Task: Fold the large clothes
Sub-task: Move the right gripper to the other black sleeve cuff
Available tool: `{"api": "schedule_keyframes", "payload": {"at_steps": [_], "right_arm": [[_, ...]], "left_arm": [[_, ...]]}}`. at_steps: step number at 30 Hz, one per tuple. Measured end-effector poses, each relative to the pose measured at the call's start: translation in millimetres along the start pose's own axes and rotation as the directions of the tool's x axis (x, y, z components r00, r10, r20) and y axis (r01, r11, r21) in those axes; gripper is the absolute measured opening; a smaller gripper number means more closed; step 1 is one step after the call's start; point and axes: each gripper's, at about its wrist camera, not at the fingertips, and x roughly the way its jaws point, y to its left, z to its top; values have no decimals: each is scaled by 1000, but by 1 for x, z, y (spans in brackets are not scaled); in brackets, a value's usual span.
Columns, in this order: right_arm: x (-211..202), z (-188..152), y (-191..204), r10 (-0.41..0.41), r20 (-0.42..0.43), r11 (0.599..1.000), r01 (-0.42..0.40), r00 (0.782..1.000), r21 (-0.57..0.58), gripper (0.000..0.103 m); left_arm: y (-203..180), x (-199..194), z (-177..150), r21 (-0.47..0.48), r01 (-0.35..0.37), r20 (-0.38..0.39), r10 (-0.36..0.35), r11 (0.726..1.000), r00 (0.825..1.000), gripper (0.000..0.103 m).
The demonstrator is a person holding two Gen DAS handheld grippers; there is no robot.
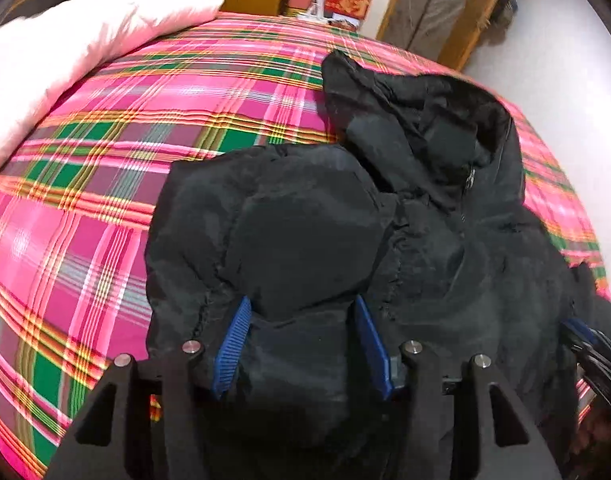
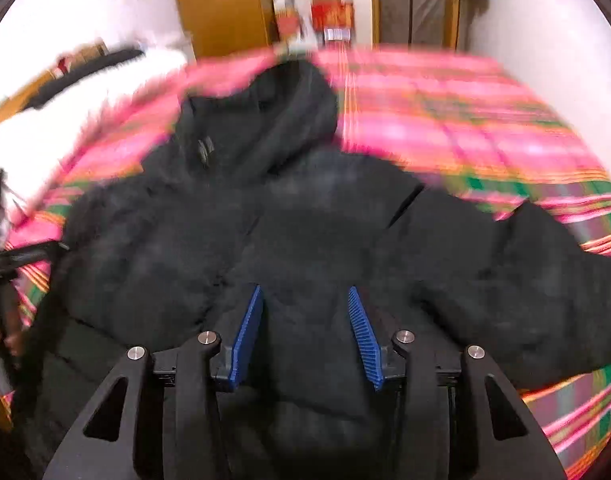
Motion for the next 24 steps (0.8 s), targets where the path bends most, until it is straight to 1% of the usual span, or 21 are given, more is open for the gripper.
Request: {"api": "schedule_keyframes", "payload": {"at_steps": [1, 2, 3, 5, 8, 9, 11, 12, 13, 14, 15, 16, 17, 18, 20, 22, 23, 24], "right_arm": [[8, -2, -3, 5, -12, 1000, -5, 1000, 16, 46], [14, -7, -6, 12, -5, 1000, -12, 1000, 28, 46], [14, -11, -7, 9, 6, 1000, -9, 1000, 21, 45], [13, -15, -5, -11, -3, 1000, 11, 1000, -11, 45], [5, -8, -4, -41, -70, 999, 40, 997, -22, 46], [-8, -3, -3, -61, -65, 998, 59, 996, -23, 46], [-28, 2, 0, -72, -4, 997, 72, 997, -41, 46], [-39, 6, 1, -78, 35, 995, 80, 996, -53, 46], [-42, 9, 1, -81, 51, 995, 84, 995, -54, 46], [-44, 13, -1, -80, 65, 995, 83, 995, -50, 46], [-42, 16, -3, -76, 64, 996, 79, 995, -44, 46], [-35, 21, -7, -73, 50, 997, 74, 996, -31, 46], [-29, 24, -10, -74, 39, 997, 75, 996, -24, 45], [-20, 26, -13, -76, 18, 997, 76, 997, -16, 46], [4, 26, -20, -60, -53, 998, 60, 997, 7, 46], [10, 25, -20, -45, -53, 999, 46, 998, 18, 46], [8, 24, -20, -44, -47, 999, 45, 998, 15, 46], [6, 23, -21, -45, -43, 999, 46, 998, 16, 46]], "left_arm": [[1, 2, -1, 3, 4, -5, -4, 1000, 1000, 56], [2, 2, -2, 7, 10, -13, -10, 1000, 1000, 56], [2, 5, -3, 8, 15, -20, -15, 1000, 1000, 56], [7, 14, -2, -3, 25, -35, -25, 1000, 999, 57], [5, 6, 1, -27, 18, -49, -19, 999, 999, 55], [3, -2, 4, -37, 27, -43, -29, 999, 999, 55], [3, -19, 10, -31, 79, 26, -78, 996, 997, 55], [-1, -31, 14, -5, 68, 79, -67, 998, 995, 55], [-3, -36, 16, 15, 40, 115, -42, 999, 992, 55], [-4, -41, 18, 32, 10, 147, -14, 999, 989, 56], [-2, -41, 18, 37, -14, 161, 8, 999, 987, 56], [2, -37, 19, 27, -23, 147, 19, 999, 989, 56], [9, -26, 18, 2, -22, 101, 22, 1000, 995, 55], [16, -12, 17, -22, -22, 35, 23, 1000, 999, 55], [24, 10, 10, -49, -21, -53, 18, 999, 998, 56], [20, 13, 10, -34, -38, -52, 36, 999, 998, 56], [15, 11, 11, -18, -51, -50, 50, 999, 997, 56], [10, 7, 11, -9, -48, -42, 48, 999, 998, 56]]}}
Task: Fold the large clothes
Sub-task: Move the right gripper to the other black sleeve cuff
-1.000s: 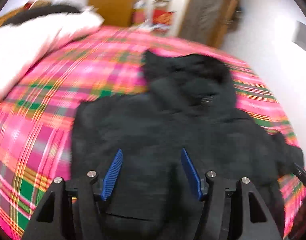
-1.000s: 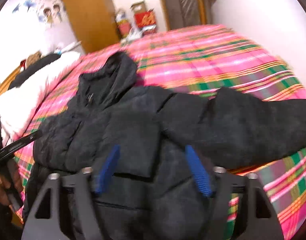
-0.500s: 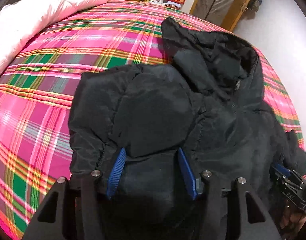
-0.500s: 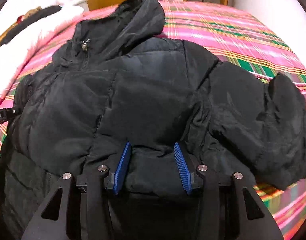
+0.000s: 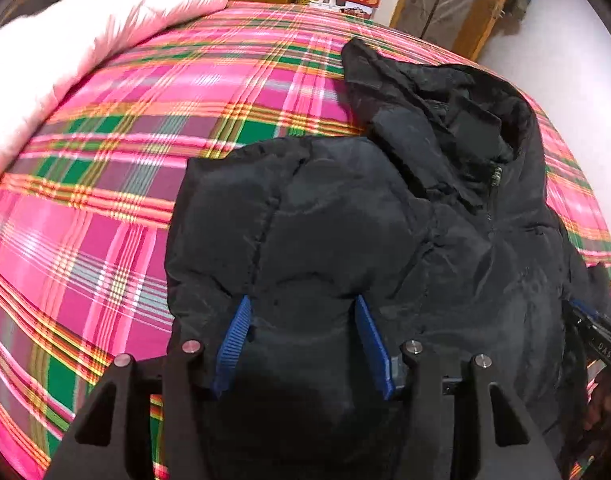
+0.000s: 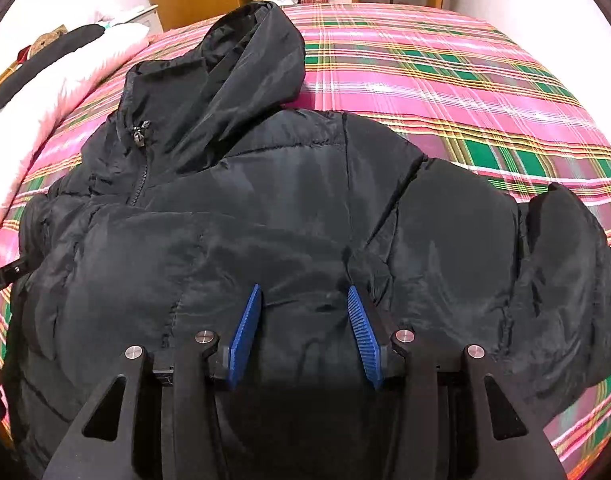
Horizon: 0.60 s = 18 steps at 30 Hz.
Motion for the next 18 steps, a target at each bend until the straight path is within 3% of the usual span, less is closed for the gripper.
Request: {"api": "schedule_keyframes", "payload": {"at_steps": [5, 9, 13, 15, 18], "right_arm": [[-45, -18, -13, 13, 56, 1000, -14, 998, 26, 46], [-80, -46, -43, 0, 78, 996, -8, 997, 94, 47], [-113, -71, -89, -53, 92, 983, 36, 994, 179, 47], [-126, -78, -115, -85, 98, 974, 62, 992, 218, 48], [-136, -89, -163, -130, 85, 944, 97, 988, 315, 63]], "left_arm": [[-21, -31, -10, -16, 90, 55, -89, 996, 995, 56], [-53, -56, -32, 80, 136, 106, -144, 987, 984, 56], [-83, -70, -47, 166, 184, 106, -203, 969, 973, 45], [-95, -74, -52, 204, 186, 119, -213, 961, 970, 45], [-106, -76, -57, 246, 179, 136, -216, 953, 967, 45]]}}
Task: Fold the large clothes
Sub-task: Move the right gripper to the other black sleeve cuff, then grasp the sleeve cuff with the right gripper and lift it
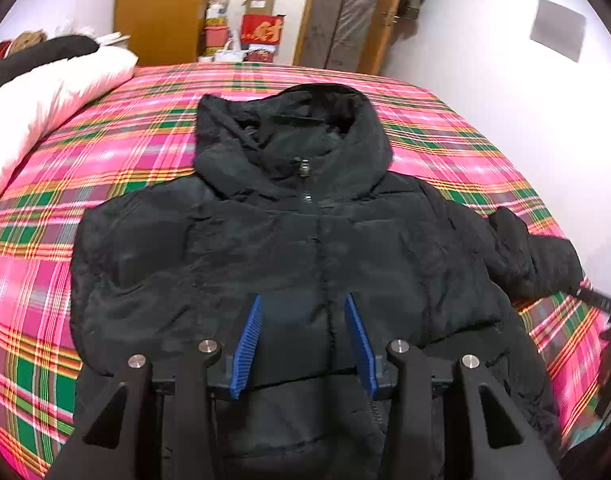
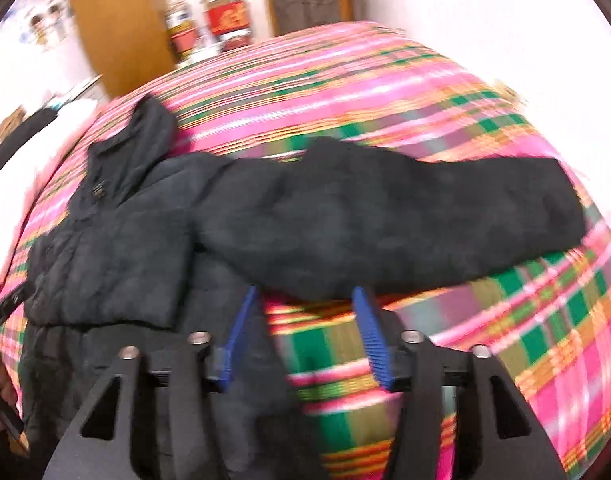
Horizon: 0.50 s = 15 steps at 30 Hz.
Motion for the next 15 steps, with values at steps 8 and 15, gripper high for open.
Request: {"api": "schedule_keyframes", "payload": {"at_steps": [8, 15], "right_arm": [[23, 4, -94, -65, -24, 967, 69, 998, 243, 63], [52, 5, -149, -49, -25, 898, 55, 998, 437, 63]], "left_arm": [[-3, 15, -4, 3, -23, -22, 23, 1000, 999, 45], [2, 25, -6, -4, -45, -47, 45, 999, 998, 45]]}}
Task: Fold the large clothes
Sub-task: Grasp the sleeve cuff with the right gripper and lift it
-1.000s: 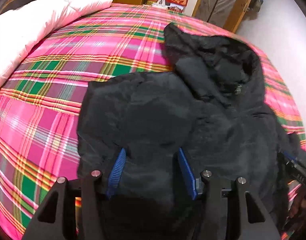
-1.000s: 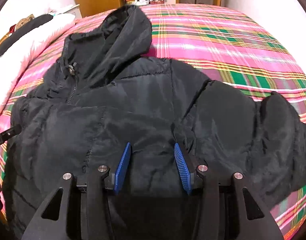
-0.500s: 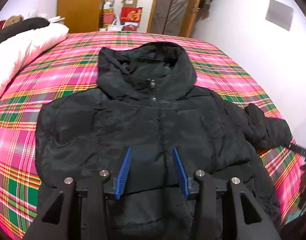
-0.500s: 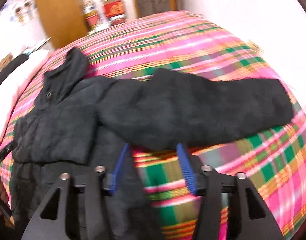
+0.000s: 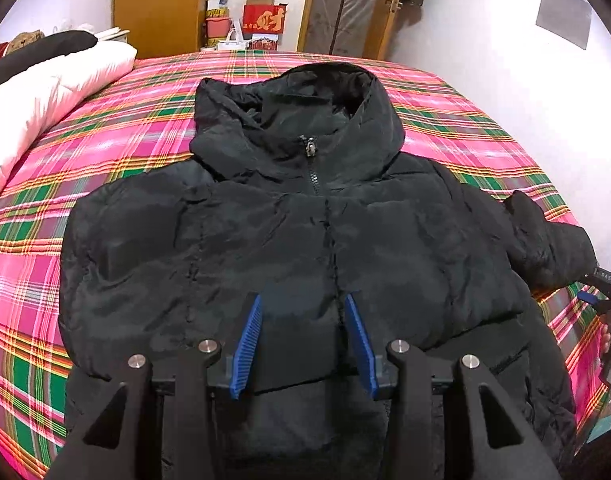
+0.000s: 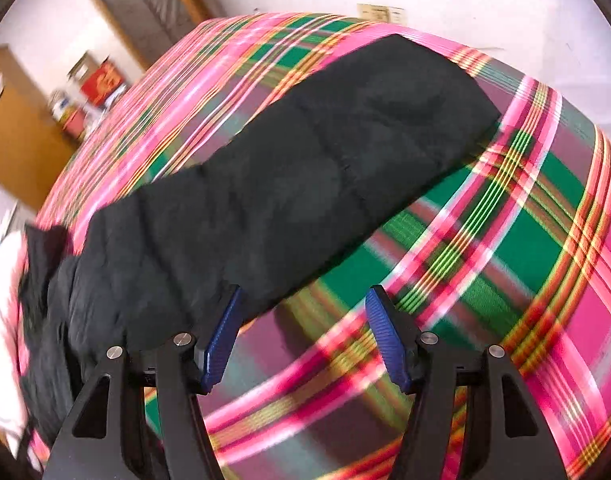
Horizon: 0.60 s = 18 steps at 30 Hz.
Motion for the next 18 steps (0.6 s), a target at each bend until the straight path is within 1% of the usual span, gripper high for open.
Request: {"api": "schedule_keyframes", "payload": {"at_steps": [2, 6, 10, 12, 14, 16, 17, 18], "right_arm": [[7, 7, -11, 34, 14, 998, -35, 999, 60, 63], [13, 19, -22, 94, 69, 989, -101, 993, 108, 63], [20, 31, -35, 163, 127, 969, -183, 978, 169, 63], [22, 35, -38, 179, 139, 964, -202, 974, 172, 63], [22, 39, -37, 174, 136, 968, -195, 975, 161, 63], [20, 43, -32, 129, 131, 977, -148, 983, 152, 42], [19, 45, -32, 126, 128, 977, -145, 984, 156, 24], [17, 47, -31, 129, 125, 975, -149, 984, 162, 20]], "left_arm": [[2, 2, -1, -8, -1, -7, 1, 1000, 1000, 45], [4, 6, -3, -16, -4, -23, 3, 1000, 1000, 45], [3, 10, -4, -6, -14, -29, 14, 1000, 999, 45], [2, 11, -5, -3, -19, -32, 19, 1000, 999, 45], [1, 12, -5, -1, -22, -33, 22, 1000, 999, 45], [1, 14, -5, 3, -28, -35, 28, 1000, 999, 45], [1, 14, -5, 4, -29, -36, 29, 1000, 999, 45], [1, 13, -5, 4, -29, -36, 29, 1000, 999, 45]]}}
